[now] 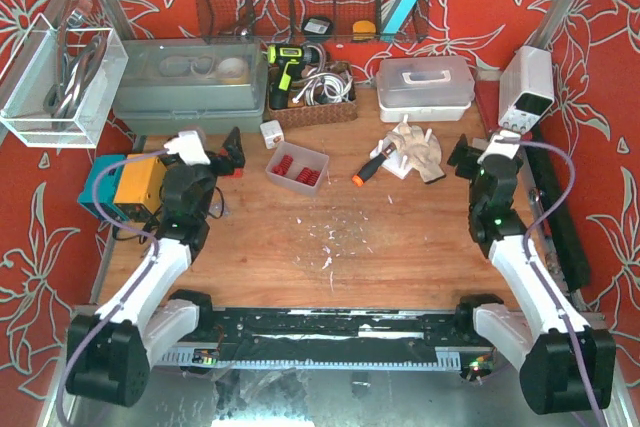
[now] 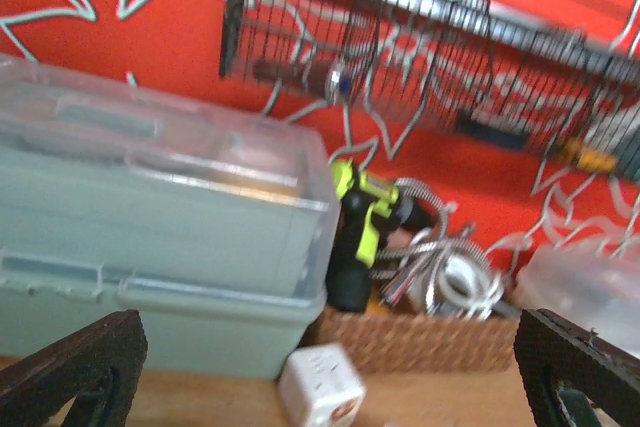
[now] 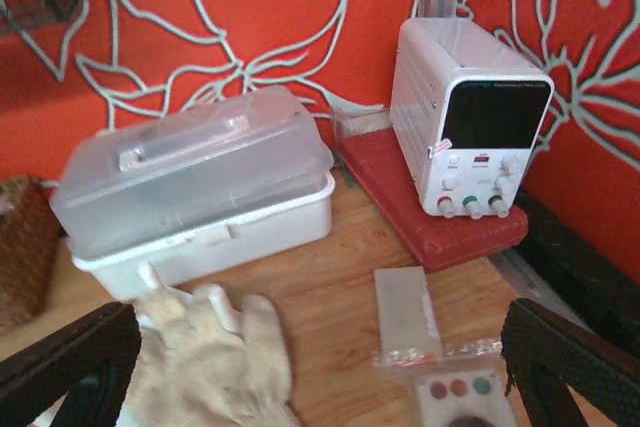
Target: Install the large spring
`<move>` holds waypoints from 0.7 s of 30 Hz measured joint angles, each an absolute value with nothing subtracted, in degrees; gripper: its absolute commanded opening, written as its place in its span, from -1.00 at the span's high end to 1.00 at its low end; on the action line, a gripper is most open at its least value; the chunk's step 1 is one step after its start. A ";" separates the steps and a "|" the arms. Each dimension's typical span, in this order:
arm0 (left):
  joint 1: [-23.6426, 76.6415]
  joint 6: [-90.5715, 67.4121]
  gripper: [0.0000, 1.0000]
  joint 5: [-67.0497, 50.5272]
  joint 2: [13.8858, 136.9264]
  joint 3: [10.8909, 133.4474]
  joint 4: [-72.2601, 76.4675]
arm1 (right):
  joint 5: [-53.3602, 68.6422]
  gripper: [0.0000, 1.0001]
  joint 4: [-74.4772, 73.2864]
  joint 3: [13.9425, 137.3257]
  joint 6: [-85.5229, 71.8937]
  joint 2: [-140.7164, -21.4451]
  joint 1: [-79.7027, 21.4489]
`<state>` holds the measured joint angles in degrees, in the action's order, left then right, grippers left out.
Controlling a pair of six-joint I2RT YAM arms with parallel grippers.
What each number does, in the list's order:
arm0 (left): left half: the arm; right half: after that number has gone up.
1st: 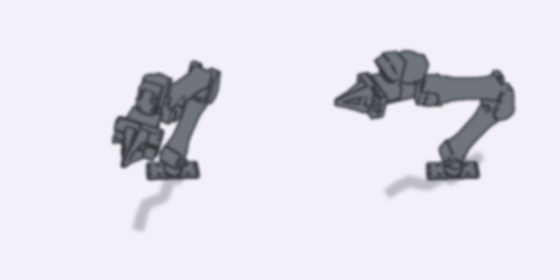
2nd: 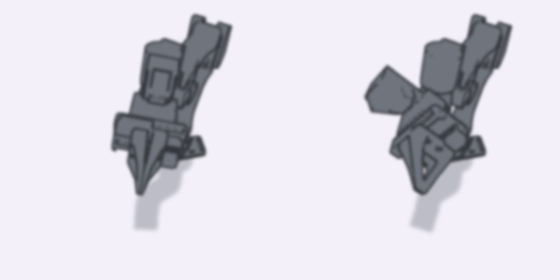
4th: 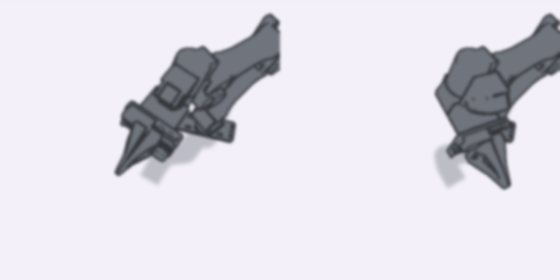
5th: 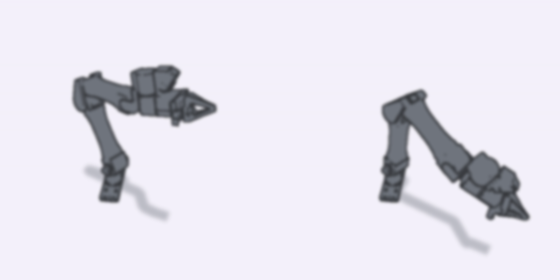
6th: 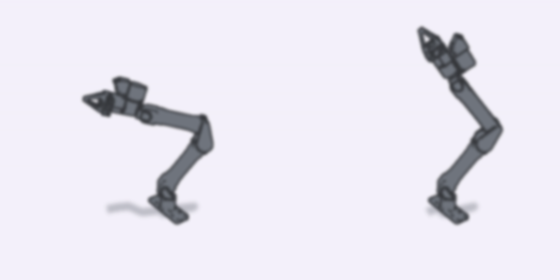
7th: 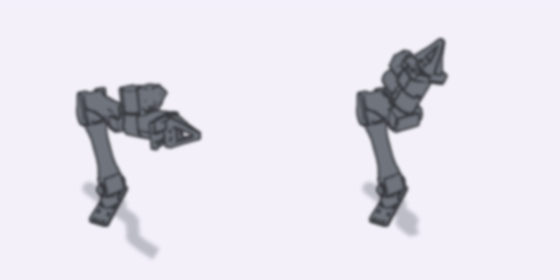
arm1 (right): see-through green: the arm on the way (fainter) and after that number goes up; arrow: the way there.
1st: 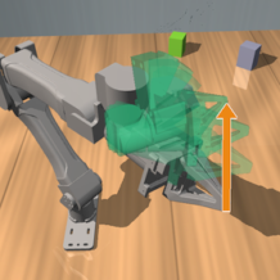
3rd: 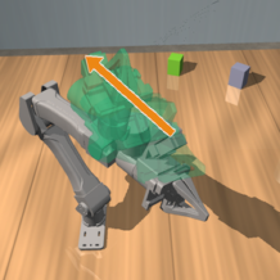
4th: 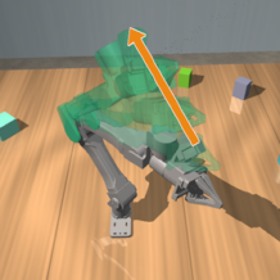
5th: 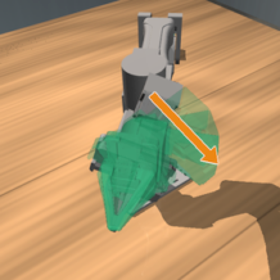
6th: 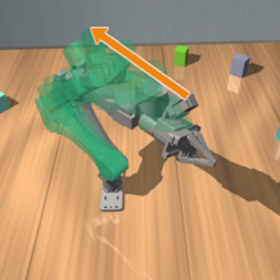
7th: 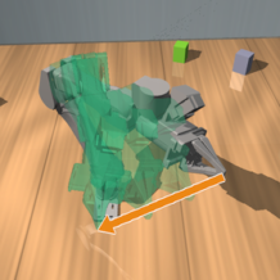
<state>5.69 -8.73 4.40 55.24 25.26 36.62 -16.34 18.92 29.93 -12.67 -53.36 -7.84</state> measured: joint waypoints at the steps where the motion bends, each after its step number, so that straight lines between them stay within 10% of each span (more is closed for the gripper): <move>1: 5.69 -11.03 -0.98 4.56 53.71 27.22 34.09 | -16.34 -0.98 14.87 32.71 -15.07 -53.21 -7.81; 14: 5.69 -32.86 -0.98 -7.70 42.48 29.04 12.34 | -2.55 -0.87 -13.30 45.50 -29.58 -60.27 -7.77; 21: 12.16 -33.30 -0.98 -16.23 49.95 28.40 12.71 | 0.34 -0.47 -17.56 49.28 -28.69 -70.59 -7.77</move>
